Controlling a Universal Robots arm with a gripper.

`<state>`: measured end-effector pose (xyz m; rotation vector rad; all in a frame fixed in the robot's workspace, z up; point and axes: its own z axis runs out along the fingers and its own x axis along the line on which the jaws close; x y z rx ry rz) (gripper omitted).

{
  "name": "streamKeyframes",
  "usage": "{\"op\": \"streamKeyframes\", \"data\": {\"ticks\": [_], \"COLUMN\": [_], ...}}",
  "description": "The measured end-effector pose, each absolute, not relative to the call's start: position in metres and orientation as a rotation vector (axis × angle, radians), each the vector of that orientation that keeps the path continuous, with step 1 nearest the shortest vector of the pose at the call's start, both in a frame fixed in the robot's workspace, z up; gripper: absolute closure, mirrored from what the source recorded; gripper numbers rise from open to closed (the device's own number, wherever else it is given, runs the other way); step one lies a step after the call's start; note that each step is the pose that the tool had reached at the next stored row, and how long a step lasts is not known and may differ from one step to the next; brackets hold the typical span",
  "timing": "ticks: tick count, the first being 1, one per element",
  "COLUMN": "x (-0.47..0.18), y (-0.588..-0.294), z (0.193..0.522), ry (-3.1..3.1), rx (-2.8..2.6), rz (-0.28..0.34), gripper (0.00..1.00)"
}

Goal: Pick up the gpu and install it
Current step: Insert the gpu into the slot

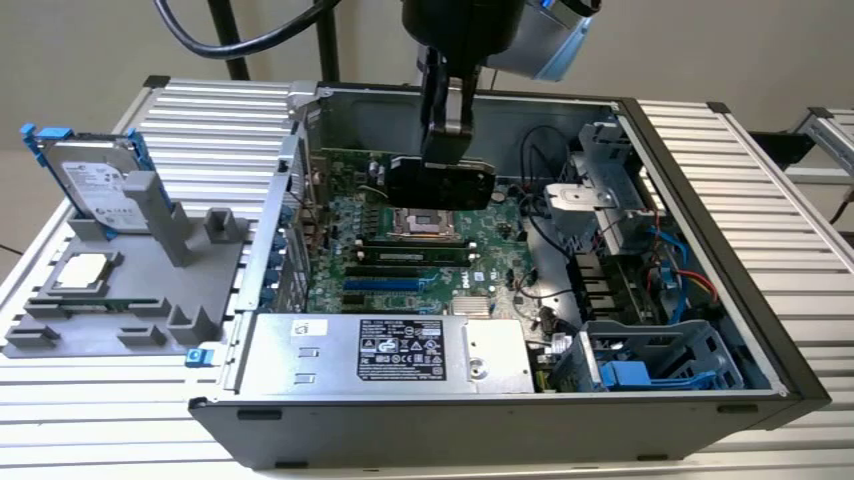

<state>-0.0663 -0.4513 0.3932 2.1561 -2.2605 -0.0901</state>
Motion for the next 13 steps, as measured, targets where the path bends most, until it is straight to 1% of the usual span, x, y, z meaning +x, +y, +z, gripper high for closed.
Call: {"op": "streamKeyframes", "data": {"ticks": [13], "x": [-0.0662], "y": [-0.4513], "z": [0.392], "ry": [-2.26], "rx": [2.156], "rz": [-0.09], "gripper": [1.0]}}
